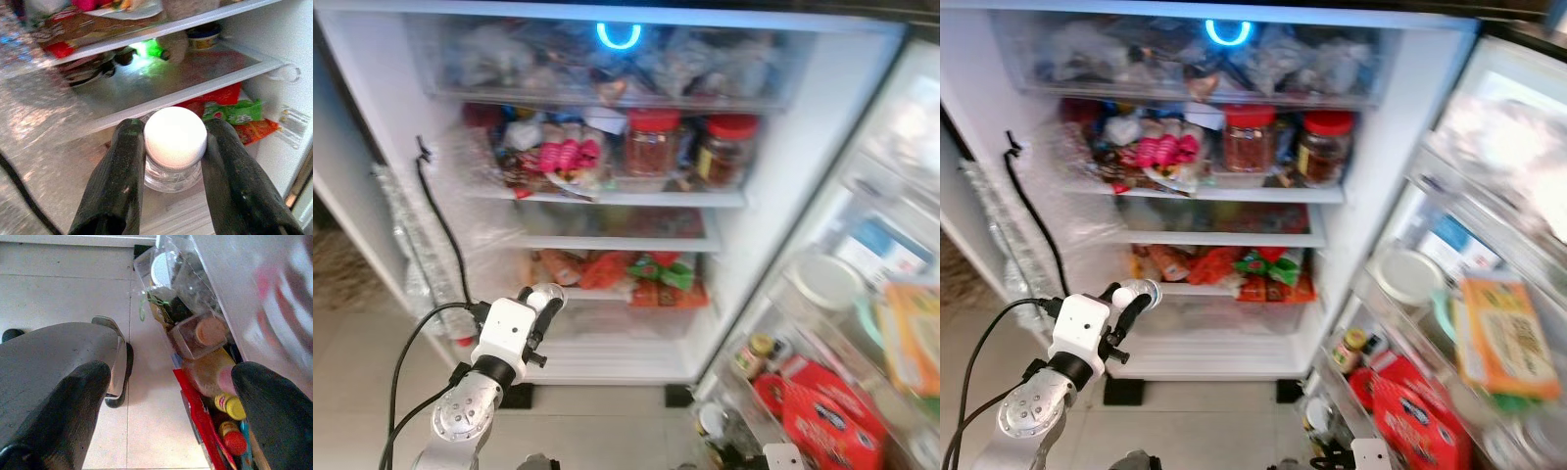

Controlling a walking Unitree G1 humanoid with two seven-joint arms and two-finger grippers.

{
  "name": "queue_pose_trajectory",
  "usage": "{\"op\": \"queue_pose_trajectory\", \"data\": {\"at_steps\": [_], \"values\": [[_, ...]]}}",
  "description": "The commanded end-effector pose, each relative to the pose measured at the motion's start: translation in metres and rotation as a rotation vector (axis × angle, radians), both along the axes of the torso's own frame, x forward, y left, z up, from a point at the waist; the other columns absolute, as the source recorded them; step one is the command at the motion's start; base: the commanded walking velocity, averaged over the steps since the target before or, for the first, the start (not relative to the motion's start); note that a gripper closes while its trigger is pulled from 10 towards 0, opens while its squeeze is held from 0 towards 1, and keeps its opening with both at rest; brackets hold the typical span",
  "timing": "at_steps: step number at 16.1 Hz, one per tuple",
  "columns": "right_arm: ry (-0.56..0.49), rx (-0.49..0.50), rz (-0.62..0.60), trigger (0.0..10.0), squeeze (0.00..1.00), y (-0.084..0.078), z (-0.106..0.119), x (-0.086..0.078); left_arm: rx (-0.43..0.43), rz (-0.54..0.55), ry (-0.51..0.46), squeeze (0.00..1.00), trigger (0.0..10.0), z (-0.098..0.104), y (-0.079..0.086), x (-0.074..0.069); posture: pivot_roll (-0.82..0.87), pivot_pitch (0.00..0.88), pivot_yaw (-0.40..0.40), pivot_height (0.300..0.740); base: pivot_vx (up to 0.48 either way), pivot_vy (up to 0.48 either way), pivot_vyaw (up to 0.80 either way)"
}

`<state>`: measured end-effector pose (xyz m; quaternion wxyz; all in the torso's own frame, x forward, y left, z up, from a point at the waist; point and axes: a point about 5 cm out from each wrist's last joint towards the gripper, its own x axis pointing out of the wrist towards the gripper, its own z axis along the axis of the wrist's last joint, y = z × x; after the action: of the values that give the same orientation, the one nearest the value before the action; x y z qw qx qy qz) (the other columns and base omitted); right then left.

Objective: Restocking fridge

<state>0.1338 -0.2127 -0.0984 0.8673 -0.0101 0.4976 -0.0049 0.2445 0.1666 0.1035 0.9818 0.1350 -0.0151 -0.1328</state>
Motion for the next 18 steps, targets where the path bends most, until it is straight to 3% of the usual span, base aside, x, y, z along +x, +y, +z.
{"op": "queue_pose_trajectory", "data": {"at_steps": [1,6,9,18], "values": [[0.022,0.009,-0.005,10.0,0.0,0.001,-0.003,-0.007,-0.003,0.001,-0.013,0.0,10.0,0.005,-0.001,0.001,-0.05,0.076,-0.054,0.667,0.0,0.0,0.0],[0.034,0.01,0.004,10.0,0.0,0.001,-0.003,-0.007,-0.005,0.0,-0.015,0.0,10.0,0.005,-0.002,0.001,-0.05,0.075,-0.055,0.667,0.0,0.0,0.0],[0.038,0.014,0.01,10.0,0.0,0.001,-0.003,-0.007,-0.007,0.002,-0.017,0.0,10.0,0.005,-0.002,0.001,-0.05,0.075,-0.056,0.618,0.0,0.0,0.0],[0.023,0.024,-0.01,10.0,0.0,0.002,-0.003,-0.007,-0.001,0.008,-0.065,0.0,10.0,0.015,-0.003,0.003,-0.05,0.078,-0.055,0.618,0.0,0.0,0.0]]}}
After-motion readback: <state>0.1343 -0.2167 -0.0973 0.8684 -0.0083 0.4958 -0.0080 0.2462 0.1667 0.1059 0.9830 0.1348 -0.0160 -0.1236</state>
